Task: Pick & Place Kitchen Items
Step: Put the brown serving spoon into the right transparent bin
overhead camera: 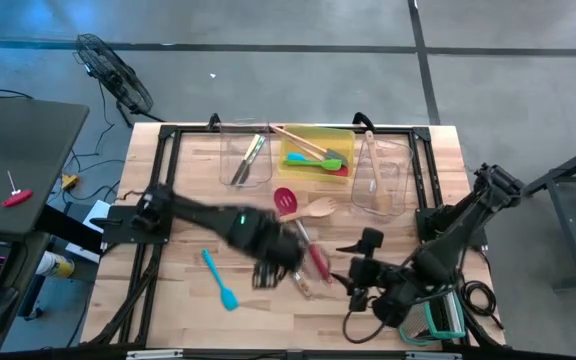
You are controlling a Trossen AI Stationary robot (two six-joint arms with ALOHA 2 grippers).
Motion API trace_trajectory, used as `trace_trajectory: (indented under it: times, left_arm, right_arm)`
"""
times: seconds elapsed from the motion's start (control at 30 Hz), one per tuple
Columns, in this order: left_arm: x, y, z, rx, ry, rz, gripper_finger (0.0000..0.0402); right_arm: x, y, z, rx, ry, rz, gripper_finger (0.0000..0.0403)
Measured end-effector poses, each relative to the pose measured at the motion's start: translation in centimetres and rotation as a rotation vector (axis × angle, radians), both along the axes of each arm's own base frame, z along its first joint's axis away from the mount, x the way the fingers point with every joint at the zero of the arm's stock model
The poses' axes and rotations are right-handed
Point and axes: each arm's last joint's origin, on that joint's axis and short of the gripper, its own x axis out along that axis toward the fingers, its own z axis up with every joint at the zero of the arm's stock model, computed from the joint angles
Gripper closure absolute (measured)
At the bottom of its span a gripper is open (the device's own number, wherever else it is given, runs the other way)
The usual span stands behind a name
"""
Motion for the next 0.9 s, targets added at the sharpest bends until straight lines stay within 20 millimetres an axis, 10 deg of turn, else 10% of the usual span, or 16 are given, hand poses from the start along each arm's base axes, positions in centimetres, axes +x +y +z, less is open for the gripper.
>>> trace_trajectory:
  times: [0.4, 0.9]
  left_arm:
    - [-5.8, -10.1, -5.4, 0.142, 0.084, 0.022, 0.0158]
    - [-10.1, -13.7, -8.7, 0.277, -0.003, 0.147, 0.0158]
  right_arm:
    - [5.5, 0.1, -2.2, 0.156, -0.064, 0.007, 0.0133]
    - [14.2, -3.0, -10.9, 0.207, -0.026, -0.037, 0.0133]
